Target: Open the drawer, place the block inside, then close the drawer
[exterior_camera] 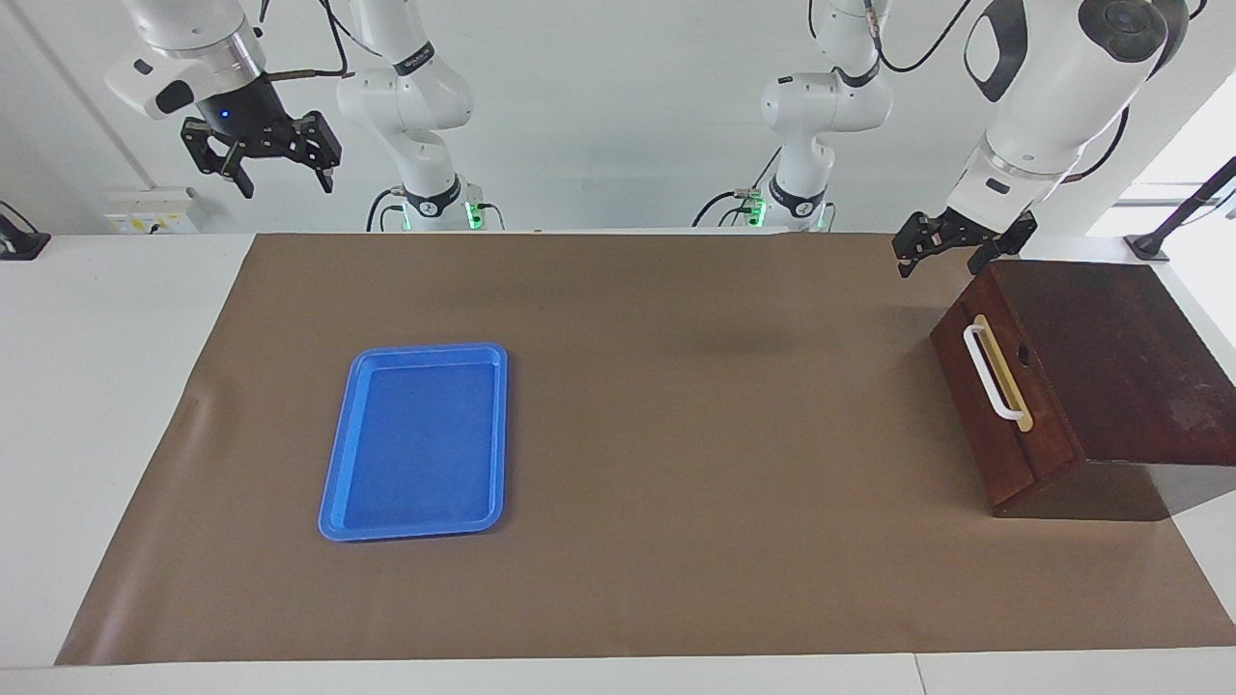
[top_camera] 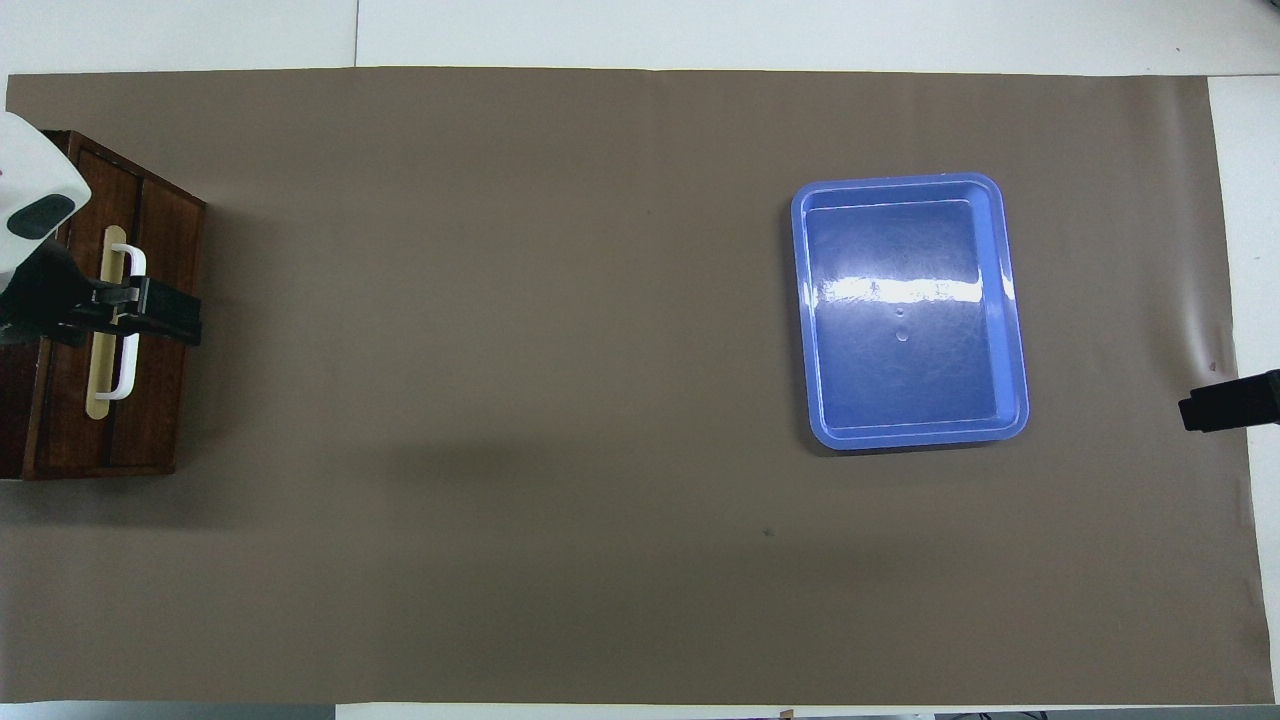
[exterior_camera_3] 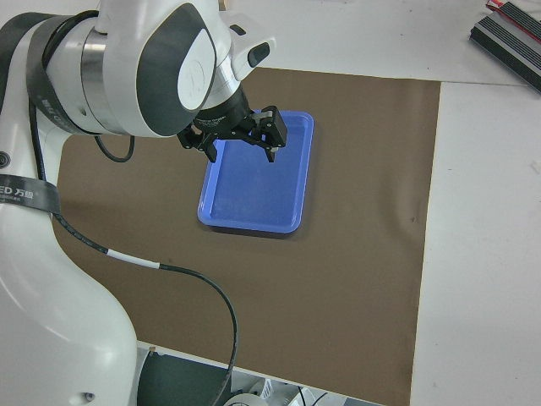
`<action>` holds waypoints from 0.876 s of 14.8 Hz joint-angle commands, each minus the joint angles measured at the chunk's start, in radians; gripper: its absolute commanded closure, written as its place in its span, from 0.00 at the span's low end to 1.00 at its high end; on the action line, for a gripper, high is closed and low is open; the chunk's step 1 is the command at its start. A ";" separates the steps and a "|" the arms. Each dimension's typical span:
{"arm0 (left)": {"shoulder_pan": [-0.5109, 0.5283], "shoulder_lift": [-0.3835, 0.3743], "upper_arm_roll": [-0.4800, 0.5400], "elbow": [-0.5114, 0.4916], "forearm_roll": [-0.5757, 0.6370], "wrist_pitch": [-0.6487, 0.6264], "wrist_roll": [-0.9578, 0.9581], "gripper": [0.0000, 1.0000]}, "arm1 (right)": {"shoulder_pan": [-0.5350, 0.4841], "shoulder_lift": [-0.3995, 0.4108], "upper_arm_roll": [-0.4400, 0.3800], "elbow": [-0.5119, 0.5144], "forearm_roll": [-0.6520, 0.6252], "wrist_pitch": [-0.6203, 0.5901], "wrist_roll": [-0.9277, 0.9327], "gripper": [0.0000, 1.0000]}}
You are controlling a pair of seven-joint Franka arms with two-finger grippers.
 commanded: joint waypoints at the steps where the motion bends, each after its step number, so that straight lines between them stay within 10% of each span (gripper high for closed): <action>1: -0.016 0.004 0.009 0.014 0.017 0.000 0.010 0.00 | -0.015 -0.038 0.004 -0.051 0.019 0.019 -0.010 0.00; 13: 0.003 0.002 -0.017 0.059 0.016 -0.068 0.009 0.00 | -0.014 -0.038 0.004 -0.051 0.019 0.019 -0.012 0.00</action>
